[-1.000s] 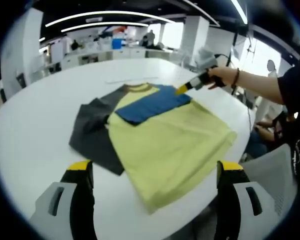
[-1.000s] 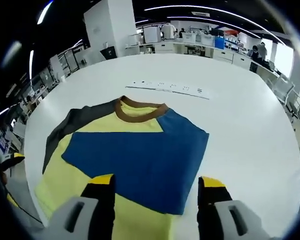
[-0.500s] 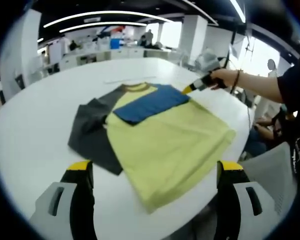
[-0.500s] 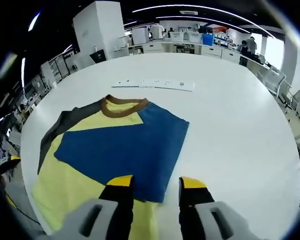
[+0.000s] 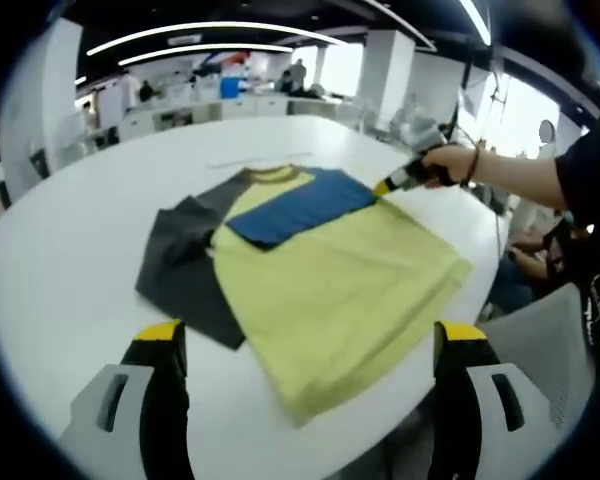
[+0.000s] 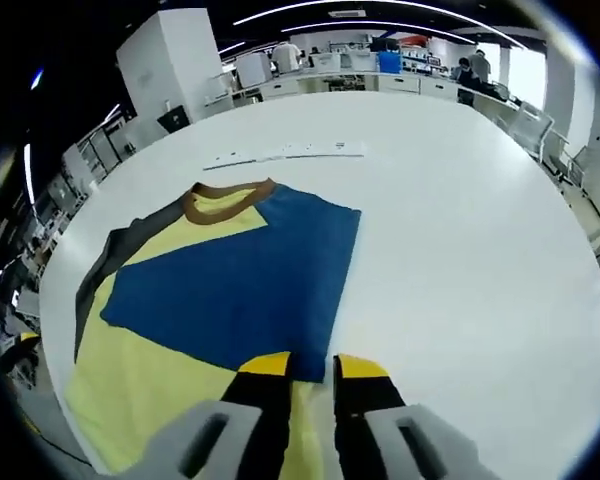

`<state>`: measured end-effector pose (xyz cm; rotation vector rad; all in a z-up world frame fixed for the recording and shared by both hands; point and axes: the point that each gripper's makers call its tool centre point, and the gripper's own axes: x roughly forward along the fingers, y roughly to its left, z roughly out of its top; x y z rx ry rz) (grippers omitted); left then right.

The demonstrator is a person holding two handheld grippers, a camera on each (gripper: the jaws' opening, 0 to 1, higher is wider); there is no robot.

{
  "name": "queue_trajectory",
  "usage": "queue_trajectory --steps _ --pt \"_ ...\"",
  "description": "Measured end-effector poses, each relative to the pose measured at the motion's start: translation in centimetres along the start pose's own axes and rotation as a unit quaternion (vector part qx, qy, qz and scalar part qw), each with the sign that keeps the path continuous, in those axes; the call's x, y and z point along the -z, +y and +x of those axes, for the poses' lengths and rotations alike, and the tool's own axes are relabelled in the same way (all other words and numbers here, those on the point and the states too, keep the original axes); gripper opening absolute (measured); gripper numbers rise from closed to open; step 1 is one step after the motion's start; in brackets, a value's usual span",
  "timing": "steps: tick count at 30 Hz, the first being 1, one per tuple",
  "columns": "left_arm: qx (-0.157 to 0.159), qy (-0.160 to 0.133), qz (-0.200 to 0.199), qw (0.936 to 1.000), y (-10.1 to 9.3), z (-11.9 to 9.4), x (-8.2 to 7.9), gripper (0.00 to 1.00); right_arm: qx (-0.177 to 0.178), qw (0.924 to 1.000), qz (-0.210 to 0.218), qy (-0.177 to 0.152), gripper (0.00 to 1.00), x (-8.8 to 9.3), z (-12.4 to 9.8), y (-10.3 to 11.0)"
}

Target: Fold the garment on the visible template until the final outline fits inside the template.

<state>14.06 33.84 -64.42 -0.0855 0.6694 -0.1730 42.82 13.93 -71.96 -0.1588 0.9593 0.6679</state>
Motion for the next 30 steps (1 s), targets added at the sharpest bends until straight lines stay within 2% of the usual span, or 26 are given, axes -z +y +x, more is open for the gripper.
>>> queue_trajectory --steps 10,13,18,30 --pt "-0.004 0.001 -0.003 1.0000 0.2 0.0 0.2 0.99 0.002 0.9999 -0.010 -0.002 0.05 0.1 0.6 0.1" --pt "-0.004 0.002 -0.001 1.0000 0.1 0.0 0.2 0.99 0.002 0.9999 -0.011 -0.002 0.01 0.0 0.6 -0.1" --pt "-0.006 0.000 -0.001 1.0000 0.2 -0.2 0.2 0.99 0.000 0.9997 -0.023 0.003 0.00 0.0 0.6 -0.3" --pt "-0.007 -0.004 -0.005 1.0000 0.4 -0.2 0.1 0.99 0.019 0.9987 -0.045 0.017 0.00 0.3 -0.1 -3.3"
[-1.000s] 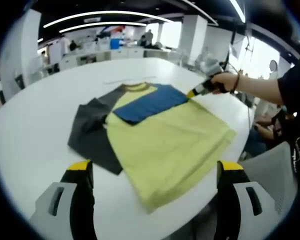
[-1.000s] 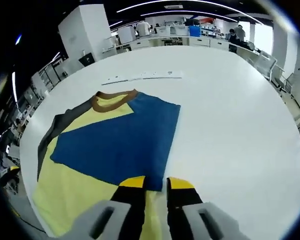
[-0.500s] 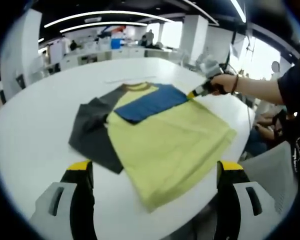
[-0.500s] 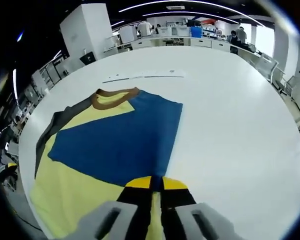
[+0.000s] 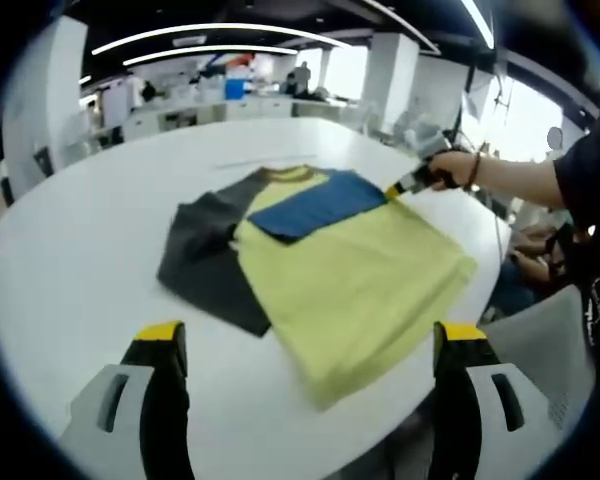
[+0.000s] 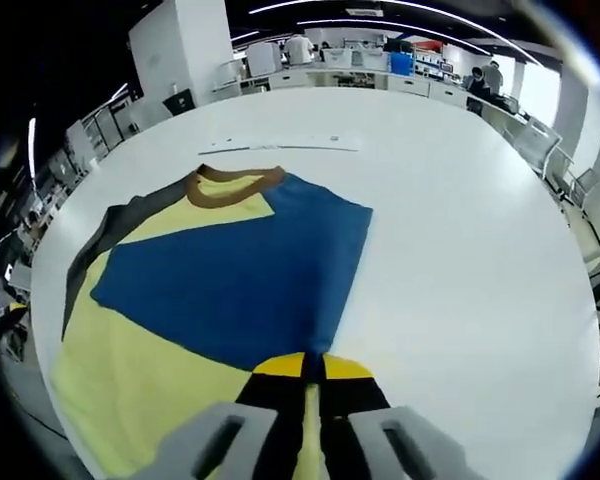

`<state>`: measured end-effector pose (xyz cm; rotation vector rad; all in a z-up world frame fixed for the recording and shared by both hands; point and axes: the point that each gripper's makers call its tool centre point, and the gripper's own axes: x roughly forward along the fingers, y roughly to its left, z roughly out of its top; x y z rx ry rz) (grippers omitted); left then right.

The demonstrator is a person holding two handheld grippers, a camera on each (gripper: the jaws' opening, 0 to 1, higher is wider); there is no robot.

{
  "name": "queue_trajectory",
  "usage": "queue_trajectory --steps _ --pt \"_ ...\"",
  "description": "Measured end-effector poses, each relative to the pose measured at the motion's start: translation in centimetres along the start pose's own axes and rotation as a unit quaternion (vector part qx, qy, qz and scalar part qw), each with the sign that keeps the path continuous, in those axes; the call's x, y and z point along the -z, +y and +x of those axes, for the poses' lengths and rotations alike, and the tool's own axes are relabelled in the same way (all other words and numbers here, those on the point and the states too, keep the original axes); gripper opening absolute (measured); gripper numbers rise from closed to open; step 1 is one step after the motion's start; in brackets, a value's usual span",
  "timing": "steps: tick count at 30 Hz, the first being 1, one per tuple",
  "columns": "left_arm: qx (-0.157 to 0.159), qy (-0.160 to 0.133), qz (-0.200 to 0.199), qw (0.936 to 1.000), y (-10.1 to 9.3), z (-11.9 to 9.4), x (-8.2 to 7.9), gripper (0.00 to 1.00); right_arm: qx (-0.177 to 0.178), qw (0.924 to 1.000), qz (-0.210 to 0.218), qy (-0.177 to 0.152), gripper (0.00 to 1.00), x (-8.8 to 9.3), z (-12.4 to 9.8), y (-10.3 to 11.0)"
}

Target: Fold the garment on the visible template until the final outline fits inside the template.

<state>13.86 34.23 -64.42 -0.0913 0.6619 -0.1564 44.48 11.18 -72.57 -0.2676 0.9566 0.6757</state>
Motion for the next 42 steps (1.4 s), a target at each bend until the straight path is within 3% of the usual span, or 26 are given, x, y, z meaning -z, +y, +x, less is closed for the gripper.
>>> queue_trajectory --steps 30,42 --pt "0.012 0.002 0.001 0.9999 -0.3 0.5 0.0 0.95 0.042 0.9989 0.009 0.020 0.00 0.4 -1.2 -6.8" --pt "0.012 0.006 0.002 0.9999 -0.3 0.6 0.2 0.94 0.057 0.9979 0.008 0.029 0.00 0.4 -1.3 -8.6"
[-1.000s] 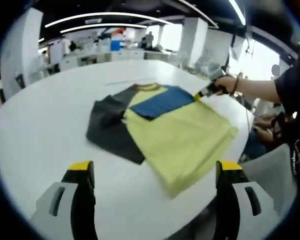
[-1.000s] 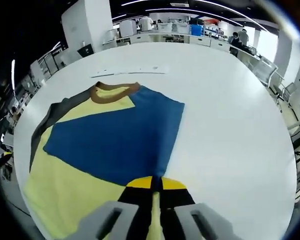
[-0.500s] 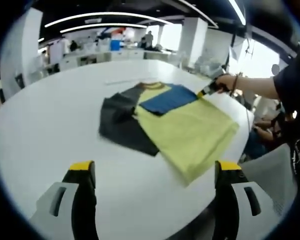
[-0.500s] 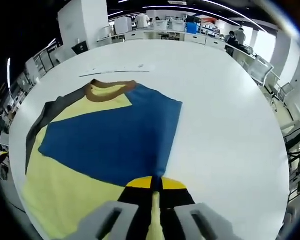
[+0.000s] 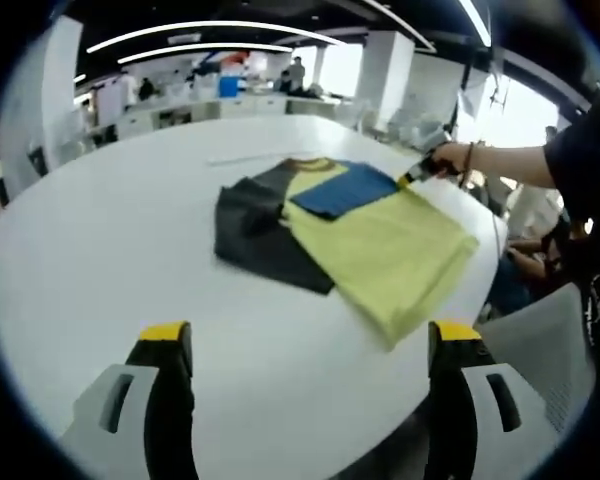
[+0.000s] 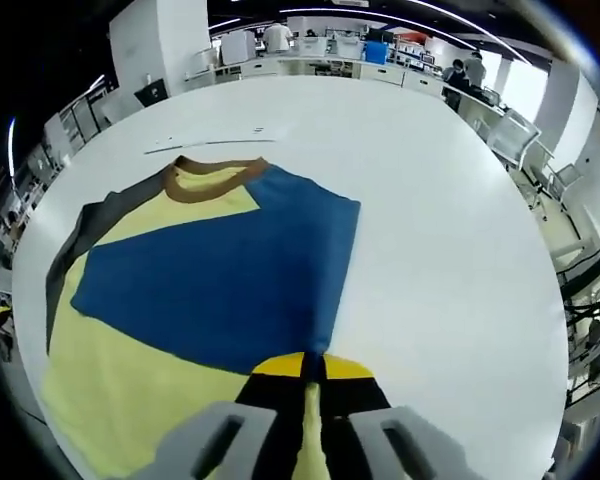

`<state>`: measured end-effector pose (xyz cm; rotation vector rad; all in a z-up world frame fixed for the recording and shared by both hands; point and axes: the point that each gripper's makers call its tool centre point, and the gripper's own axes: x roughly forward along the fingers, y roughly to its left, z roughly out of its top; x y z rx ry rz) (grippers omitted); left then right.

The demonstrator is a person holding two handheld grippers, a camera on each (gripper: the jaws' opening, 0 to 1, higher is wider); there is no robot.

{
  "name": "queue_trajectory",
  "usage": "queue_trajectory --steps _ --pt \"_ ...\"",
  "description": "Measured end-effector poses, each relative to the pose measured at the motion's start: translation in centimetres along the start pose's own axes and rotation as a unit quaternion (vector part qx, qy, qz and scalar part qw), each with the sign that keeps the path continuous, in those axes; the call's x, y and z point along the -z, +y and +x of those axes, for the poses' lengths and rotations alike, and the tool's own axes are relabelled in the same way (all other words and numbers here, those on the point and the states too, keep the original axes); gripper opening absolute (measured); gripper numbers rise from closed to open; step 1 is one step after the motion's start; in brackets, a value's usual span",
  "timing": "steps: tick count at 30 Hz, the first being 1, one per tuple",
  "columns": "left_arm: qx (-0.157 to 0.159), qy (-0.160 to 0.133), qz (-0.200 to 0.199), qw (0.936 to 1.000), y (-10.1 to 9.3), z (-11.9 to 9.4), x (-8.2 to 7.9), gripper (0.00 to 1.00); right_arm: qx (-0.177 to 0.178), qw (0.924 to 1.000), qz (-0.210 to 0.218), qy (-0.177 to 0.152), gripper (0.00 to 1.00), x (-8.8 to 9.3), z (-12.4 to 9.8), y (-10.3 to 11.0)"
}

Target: Fold the garment on the visible template until the final outline fits inside the template.

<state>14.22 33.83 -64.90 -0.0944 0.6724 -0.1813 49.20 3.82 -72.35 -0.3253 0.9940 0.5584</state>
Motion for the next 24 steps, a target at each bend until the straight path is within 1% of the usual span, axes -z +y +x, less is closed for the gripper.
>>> queue_trajectory --steps 5,9,13,16,17,18,19,21,24 --pt "0.001 -0.003 0.002 1.0000 -0.1 0.1 -0.1 0.94 -0.002 1.0000 0.002 0.003 0.00 0.0 0.0 -0.2" --pt "0.001 -0.010 0.005 0.9999 -0.1 0.2 -0.3 0.93 0.002 1.0000 -0.006 0.007 0.00 0.0 0.0 -0.1" --pt "0.001 -0.005 0.011 0.9999 -0.2 0.4 -0.2 0.93 0.005 0.9999 0.013 0.007 0.03 0.0 0.0 -0.6" --pt "0.001 -0.006 0.011 0.9999 -0.2 0.5 -0.2 0.93 0.015 0.9997 0.020 0.003 0.11 0.1 -0.2 -1.1" --pt "0.001 -0.006 0.010 0.9999 -0.2 0.5 -0.3 0.93 0.019 0.9995 0.023 0.002 0.16 0.1 -0.2 -1.3" --pt "0.001 -0.006 0.010 0.9999 -0.2 0.6 -0.3 0.93 0.019 0.9993 0.031 -0.002 0.19 0.0 -0.3 -1.4" --pt "0.001 -0.006 0.010 0.9999 -0.2 0.6 -0.3 0.93 0.020 0.9985 0.049 -0.014 0.23 -0.3 -0.3 -1.4" --pt "0.000 -0.008 0.011 0.9999 -0.2 0.6 -0.5 0.93 0.011 0.9972 0.067 -0.032 0.28 -0.7 -0.4 -1.4" --pt "0.000 -0.009 0.011 0.9999 -0.1 0.7 -0.6 0.93 0.005 0.9971 0.065 -0.038 0.35 -0.9 -0.8 -1.1"
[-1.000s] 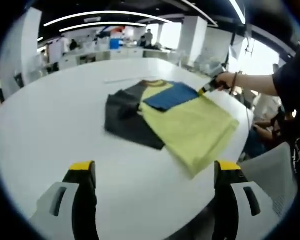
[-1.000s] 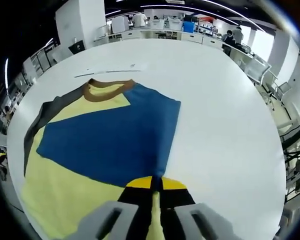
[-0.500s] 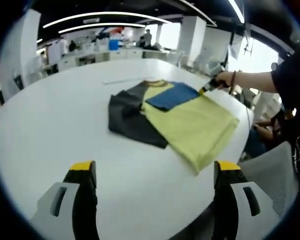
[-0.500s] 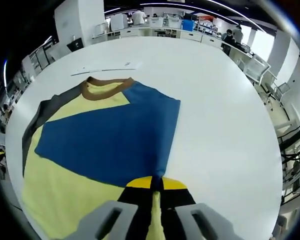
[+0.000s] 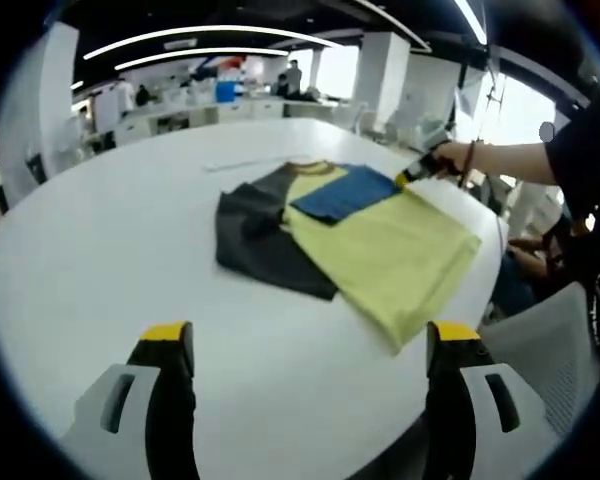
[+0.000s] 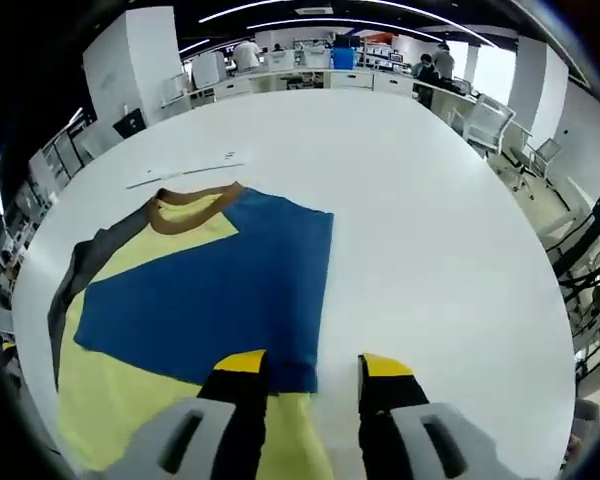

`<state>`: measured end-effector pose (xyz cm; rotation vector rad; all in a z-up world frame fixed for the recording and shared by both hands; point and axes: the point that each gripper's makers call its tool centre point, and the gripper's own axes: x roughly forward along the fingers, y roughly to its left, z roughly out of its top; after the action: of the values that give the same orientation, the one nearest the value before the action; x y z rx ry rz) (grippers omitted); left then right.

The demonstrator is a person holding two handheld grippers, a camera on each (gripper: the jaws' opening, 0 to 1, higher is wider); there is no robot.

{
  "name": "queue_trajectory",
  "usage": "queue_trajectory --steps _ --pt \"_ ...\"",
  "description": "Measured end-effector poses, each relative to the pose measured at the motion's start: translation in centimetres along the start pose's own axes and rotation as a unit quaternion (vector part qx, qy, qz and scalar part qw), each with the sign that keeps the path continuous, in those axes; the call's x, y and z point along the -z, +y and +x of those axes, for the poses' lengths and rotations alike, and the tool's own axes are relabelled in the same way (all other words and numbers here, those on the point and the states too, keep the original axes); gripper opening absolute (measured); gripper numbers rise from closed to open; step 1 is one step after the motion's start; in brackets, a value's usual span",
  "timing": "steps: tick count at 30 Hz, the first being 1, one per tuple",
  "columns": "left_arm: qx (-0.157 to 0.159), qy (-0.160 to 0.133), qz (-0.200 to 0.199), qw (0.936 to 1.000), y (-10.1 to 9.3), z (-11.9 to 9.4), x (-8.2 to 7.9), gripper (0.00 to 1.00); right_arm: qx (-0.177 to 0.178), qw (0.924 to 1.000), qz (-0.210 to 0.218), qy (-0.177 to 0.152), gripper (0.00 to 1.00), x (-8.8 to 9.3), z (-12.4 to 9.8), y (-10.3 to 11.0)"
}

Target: Fold the garment on the visible template until the final outline fits inside the template.

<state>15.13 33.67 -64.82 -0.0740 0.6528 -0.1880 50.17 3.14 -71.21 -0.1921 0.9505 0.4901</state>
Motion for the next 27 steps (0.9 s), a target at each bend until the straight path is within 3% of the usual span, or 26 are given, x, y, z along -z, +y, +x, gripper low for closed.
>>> queue_trajectory --steps 13,27 --pt "-0.002 -0.012 0.023 0.9997 0.6 1.2 -1.4 0.88 -0.083 0.9940 -0.053 -0.048 0.66 -1.6 -2.7 4.3" --pt "0.007 -0.017 0.067 0.9976 0.9 3.3 -2.4 0.82 -0.164 0.9787 -0.104 -0.067 0.89 0.2 -7.2 7.9"
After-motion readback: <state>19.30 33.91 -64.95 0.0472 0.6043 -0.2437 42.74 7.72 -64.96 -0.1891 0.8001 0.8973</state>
